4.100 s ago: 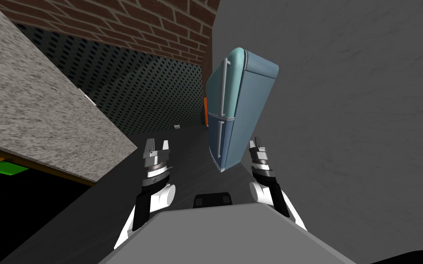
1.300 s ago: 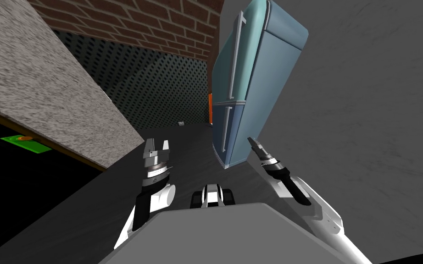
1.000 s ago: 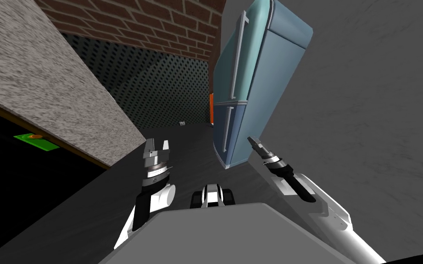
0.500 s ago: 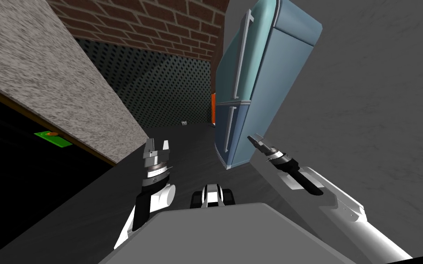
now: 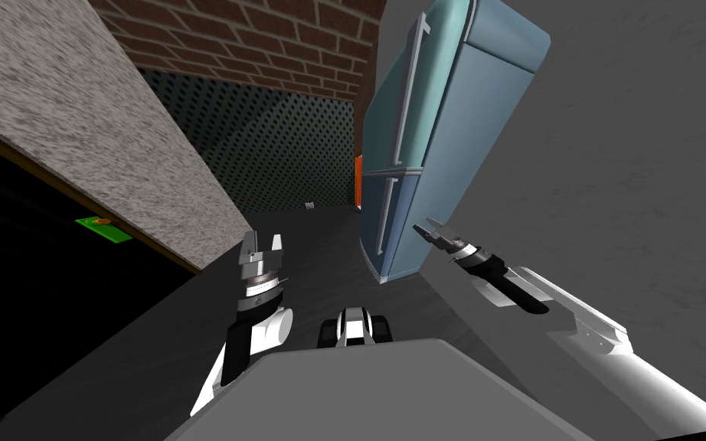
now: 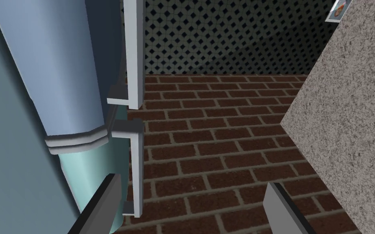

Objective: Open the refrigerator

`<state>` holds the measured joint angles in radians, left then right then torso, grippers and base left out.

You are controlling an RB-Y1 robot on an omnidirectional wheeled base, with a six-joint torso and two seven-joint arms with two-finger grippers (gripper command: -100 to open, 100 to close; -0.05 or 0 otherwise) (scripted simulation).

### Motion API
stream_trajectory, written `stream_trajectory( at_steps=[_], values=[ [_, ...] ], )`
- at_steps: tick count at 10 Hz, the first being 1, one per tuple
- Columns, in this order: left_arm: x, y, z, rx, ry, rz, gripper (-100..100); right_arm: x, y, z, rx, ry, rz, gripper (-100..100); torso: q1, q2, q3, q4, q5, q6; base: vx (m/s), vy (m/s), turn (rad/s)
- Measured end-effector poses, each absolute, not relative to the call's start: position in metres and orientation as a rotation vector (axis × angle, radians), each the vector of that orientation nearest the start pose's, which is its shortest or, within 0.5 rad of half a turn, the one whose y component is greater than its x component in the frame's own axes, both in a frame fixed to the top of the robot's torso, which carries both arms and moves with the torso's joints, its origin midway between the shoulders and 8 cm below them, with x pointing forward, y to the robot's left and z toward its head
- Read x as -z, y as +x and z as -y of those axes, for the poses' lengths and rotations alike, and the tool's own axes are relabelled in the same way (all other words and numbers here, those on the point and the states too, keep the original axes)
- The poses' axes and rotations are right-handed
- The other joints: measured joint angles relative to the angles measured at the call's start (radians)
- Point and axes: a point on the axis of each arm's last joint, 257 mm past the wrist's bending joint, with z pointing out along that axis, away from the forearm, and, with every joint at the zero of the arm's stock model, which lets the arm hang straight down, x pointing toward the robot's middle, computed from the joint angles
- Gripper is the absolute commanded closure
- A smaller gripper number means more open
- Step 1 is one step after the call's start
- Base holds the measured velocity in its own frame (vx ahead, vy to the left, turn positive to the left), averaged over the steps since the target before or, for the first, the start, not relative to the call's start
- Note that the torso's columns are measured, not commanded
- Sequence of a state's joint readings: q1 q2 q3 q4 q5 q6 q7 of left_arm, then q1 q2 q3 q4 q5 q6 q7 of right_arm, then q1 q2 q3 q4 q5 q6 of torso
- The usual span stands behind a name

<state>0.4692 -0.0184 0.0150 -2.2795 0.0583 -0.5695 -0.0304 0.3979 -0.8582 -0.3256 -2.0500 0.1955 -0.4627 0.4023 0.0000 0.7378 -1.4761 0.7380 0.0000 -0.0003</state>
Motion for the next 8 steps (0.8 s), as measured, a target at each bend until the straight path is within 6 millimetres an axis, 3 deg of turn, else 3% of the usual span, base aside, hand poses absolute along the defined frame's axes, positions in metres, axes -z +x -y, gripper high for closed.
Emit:
stream_trajectory(
  at_steps=[8],
  values=[
    [-0.047, 0.331, -0.288, 1.324, -0.616, -0.497, 0, -0.056, 0.425, 0.349, -0.112, -0.611, -1.200, -100, 0.000, 0.001, 0.001, 0.000, 0.000, 0.000, 0.014, 0.010, 0.034]
  ],
)
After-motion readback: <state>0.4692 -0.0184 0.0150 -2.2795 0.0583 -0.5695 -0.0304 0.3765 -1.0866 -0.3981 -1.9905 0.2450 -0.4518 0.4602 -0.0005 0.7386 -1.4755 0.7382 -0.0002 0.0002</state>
